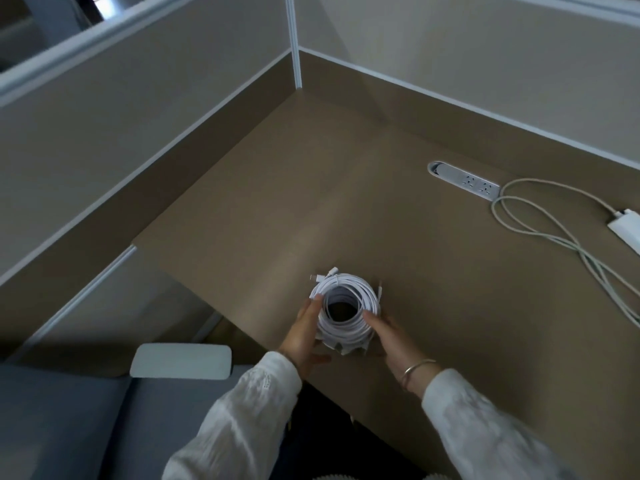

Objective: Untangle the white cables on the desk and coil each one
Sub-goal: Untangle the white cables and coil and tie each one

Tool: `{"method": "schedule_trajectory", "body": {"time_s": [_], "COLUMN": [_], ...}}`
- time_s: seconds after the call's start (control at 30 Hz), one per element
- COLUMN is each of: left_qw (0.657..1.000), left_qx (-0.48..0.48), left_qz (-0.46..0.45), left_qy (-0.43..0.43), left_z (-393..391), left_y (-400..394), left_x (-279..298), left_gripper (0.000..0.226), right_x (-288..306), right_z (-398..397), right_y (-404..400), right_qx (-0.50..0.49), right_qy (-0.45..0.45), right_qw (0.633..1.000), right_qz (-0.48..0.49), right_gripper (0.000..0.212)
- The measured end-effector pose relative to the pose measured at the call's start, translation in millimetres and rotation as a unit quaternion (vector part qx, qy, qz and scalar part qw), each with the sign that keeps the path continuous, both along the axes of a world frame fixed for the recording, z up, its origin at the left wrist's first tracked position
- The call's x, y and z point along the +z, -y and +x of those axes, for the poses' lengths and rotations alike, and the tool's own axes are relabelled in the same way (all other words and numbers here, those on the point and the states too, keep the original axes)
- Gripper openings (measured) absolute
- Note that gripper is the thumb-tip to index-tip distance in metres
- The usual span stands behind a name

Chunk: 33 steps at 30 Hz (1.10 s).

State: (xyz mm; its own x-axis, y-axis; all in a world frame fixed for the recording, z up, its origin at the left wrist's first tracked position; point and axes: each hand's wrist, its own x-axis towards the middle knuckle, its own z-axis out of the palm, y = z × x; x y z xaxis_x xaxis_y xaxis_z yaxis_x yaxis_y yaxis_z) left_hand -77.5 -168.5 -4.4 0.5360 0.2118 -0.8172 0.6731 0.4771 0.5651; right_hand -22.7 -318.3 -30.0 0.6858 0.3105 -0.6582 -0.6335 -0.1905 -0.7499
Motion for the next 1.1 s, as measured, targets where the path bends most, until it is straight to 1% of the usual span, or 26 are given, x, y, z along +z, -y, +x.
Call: {"method": "schedule_trajectory", "body": {"time_s": [0.13, 0.27, 0.4, 0.47, 0.57, 0.6, 0.67, 0.73, 0.8, 0.83, 0.9, 0.93, 1.03, 1.1], "left_qw": [0.999, 1.000, 0.999, 0.999, 0.998, 0.998, 0.998, 0.997, 0.997, 0.997, 0.997, 0.996, 0.996, 0.996], "left_qx": [0.024, -0.007, -0.023, -0.033, -0.048, -0.053, -0.046, -0.039, -0.045, -0.050, -0.063, -0.066, -0.047, -0.037], "left_qz": [-0.022, 0.020, 0.024, 0.028, 0.034, 0.036, 0.016, 0.002, 0.000, 0.005, 0.019, 0.024, 0.034, 0.039], "left_qy": [0.001, -0.003, -0.002, 0.006, 0.011, 0.015, 0.043, 0.070, 0.055, 0.050, 0.045, 0.046, 0.060, 0.064], "left_z": [11.5, 38.2, 76.3, 94.1, 133.8, 151.3, 181.9, 212.3, 241.2, 250.8, 279.6, 293.9, 338.9, 365.9], "left_y": [-4.5, -30.3, -66.2, -84.1, -119.6, -131.5, -152.0, -171.3, -192.5, -199.8, -221.6, -231.3, -260.5, -274.9], "left_x": [-2.2, -13.0, -18.8, -20.2, -21.4, -21.2, -20.7, -17.3, -19.4, -19.6, -21.5, -21.6, -21.5, -21.5], "left_gripper": [0.054, 0.056, 0.061, 0.062, 0.060, 0.060, 0.060, 0.054, 0.052, 0.056, 0.065, 0.064, 0.043, 0.036], "right_x": [-3.3, -9.7, -14.7, -14.0, -10.6, -10.5, -7.4, -6.2, -6.1, -4.9, -6.3, -8.3, -11.4, -10.9], "right_z": [5.9, 29.1, 65.4, 85.0, 123.3, 139.6, 168.8, 198.5, 228.1, 238.4, 269.7, 285.0, 331.4, 358.0], "right_y": [-16.3, -38.5, -74.1, -91.8, -124.9, -135.7, -155.1, -175.3, -196.3, -203.4, -224.9, -234.5, -266.1, -284.1], "right_qx": [-0.008, 0.002, -0.028, -0.036, -0.044, -0.046, -0.042, -0.043, -0.054, -0.054, -0.052, -0.052, -0.063, -0.075], "right_qy": [-0.010, -0.001, 0.012, 0.016, 0.023, 0.024, 0.033, 0.032, 0.032, 0.030, 0.023, 0.020, 0.016, 0.022], "right_qw": [1.000, 1.000, 1.000, 0.999, 0.999, 0.999, 0.998, 0.998, 0.998, 0.998, 0.998, 0.998, 0.998, 0.997], "right_qz": [0.014, 0.007, 0.009, 0.013, 0.017, 0.017, 0.017, 0.018, 0.016, 0.009, -0.003, -0.006, -0.023, -0.030], "right_gripper": [0.058, 0.038, 0.031, 0.031, 0.045, 0.047, 0.032, 0.019, 0.014, 0.013, 0.015, 0.017, 0.026, 0.031]}}
